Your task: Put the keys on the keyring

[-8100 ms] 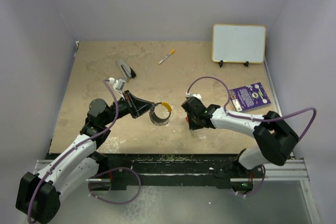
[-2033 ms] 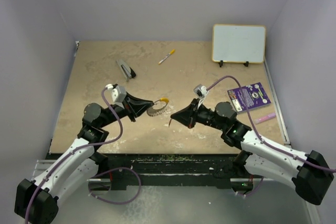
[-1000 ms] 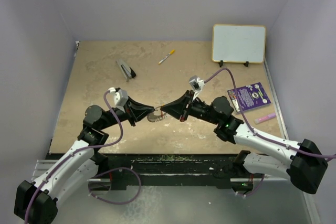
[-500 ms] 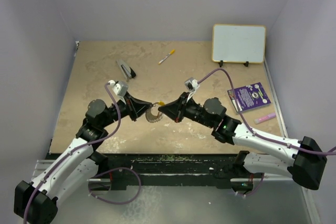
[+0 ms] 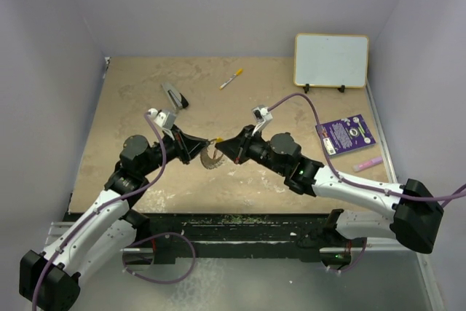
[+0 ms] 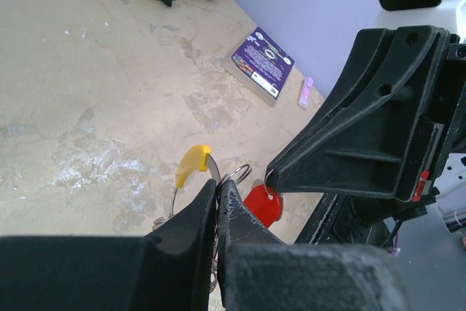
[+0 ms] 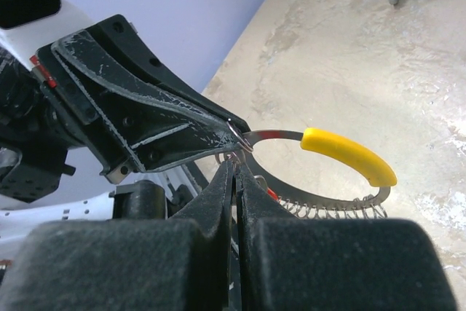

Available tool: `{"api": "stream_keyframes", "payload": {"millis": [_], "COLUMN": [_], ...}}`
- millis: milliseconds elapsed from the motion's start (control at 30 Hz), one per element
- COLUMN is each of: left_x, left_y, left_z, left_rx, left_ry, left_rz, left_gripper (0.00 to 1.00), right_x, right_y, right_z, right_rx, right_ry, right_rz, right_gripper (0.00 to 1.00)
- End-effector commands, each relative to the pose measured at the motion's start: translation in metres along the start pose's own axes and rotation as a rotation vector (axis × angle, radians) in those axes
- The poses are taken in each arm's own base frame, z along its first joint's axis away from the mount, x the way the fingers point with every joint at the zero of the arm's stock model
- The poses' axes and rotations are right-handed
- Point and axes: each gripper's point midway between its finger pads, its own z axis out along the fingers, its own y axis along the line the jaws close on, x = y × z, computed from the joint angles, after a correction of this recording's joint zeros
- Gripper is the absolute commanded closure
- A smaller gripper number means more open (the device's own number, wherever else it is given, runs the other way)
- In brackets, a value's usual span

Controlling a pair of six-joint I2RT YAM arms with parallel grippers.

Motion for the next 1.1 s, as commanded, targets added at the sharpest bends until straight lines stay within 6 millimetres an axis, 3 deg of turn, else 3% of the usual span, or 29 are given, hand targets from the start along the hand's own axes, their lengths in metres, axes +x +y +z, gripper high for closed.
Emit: {"api": "stream_keyframes", "payload": {"millis": [0,267,1067], "left_x": [-0.032,-0.029,-0.03], "left_y": [-0.011,-0.009,-0.014], "left_z": [0.001,0.001,-0.001], "left_rx": [0.006,-0.002,0.023], "left_ry": [-0.081,-0.08,-0.094], "left_rz": [0.032,0.018,0.009], "left_gripper": [0.96,0.96,0.96], "right_x": [-0.037,-0.045,-0.04], "right_y": [0.027,0.028,0.021], "right_z": [0.008,0.011,0.024], "right_rx": [-0.046,-0.033,0.018], "right_ry": [-0.126,-0.165,-0.146], "right_rz": [0.049,0.059,0.052], "right_gripper": [1.0,1.0,1.0]}}
